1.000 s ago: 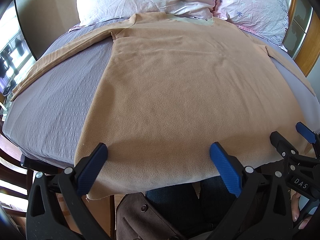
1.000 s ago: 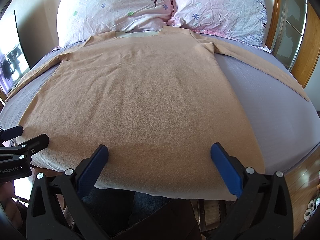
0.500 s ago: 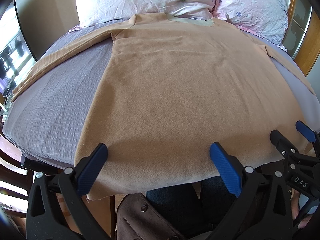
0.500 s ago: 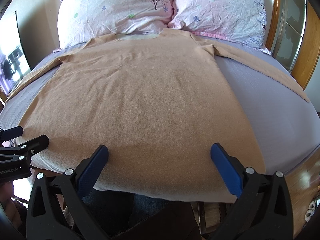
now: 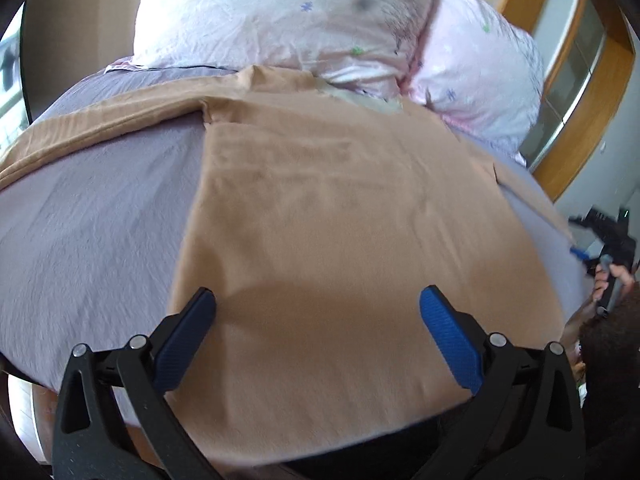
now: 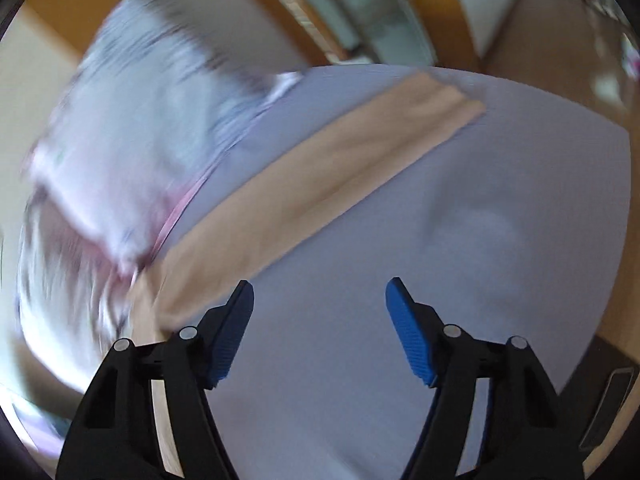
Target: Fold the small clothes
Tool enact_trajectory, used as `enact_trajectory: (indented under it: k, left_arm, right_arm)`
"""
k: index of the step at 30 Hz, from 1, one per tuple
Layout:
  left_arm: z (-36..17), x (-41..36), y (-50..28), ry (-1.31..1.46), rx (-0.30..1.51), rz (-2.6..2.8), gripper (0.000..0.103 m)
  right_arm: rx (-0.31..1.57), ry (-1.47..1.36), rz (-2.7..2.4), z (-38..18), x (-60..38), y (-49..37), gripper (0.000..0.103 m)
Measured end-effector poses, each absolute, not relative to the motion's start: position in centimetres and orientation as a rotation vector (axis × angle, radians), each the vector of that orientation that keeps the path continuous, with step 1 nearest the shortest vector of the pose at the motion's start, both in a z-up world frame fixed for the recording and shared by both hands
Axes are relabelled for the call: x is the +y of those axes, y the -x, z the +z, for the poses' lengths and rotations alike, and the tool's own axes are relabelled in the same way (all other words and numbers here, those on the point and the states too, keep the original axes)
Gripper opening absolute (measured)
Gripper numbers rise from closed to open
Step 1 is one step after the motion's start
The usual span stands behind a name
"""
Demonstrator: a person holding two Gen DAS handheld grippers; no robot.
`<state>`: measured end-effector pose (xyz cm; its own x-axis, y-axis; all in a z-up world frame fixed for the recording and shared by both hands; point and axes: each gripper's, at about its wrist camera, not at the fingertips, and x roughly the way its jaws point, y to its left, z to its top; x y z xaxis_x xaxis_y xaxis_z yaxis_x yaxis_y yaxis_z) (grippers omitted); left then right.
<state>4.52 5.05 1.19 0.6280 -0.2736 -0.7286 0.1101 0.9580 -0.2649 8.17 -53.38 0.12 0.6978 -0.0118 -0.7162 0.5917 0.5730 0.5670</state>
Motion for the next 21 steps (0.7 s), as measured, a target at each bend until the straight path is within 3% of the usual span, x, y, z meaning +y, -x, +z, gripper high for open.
enact_trajectory:
  k: [7,8,9,10,15,21]
  left_arm:
    - [2.8,12.9,-7.6,0.34,0.799,-0.075,0.101]
    - [2.9,14.7,-8.1,0.368,0.798,-0.029,0.101]
    - [2.9,16.2,-8.3,0.383,0.798,0.016,0.101]
    - [3.0,18.1,-8.6,0.401,0.794,0.076,0.101]
    - [2.8,24.0,-9.2,0.532,0.785,0.185,0.101]
    - [2.9,27.4,-9.8,0.617,0.775,0.255,0.101]
  right_arm:
    - [0.669,-1.12,-0.489,-1.4,-60.3,-12.5,0.054]
    - [0.663,-1.124,-0.516,-1.5,-60.8,-12.8,0.039]
    - [0.675,-1.129,-0.543,-1.8,-61.4,-13.5,0.012]
    - [0.687,-1.129,-0.554,-2.1,-61.9,-14.3,0.007]
    - [0.583,-0.884,-0.401,4.2,-56.3,-15.9,0.006]
    - [0.582,-0.497,0.172,12.2,-34.3,-23.3,0.005]
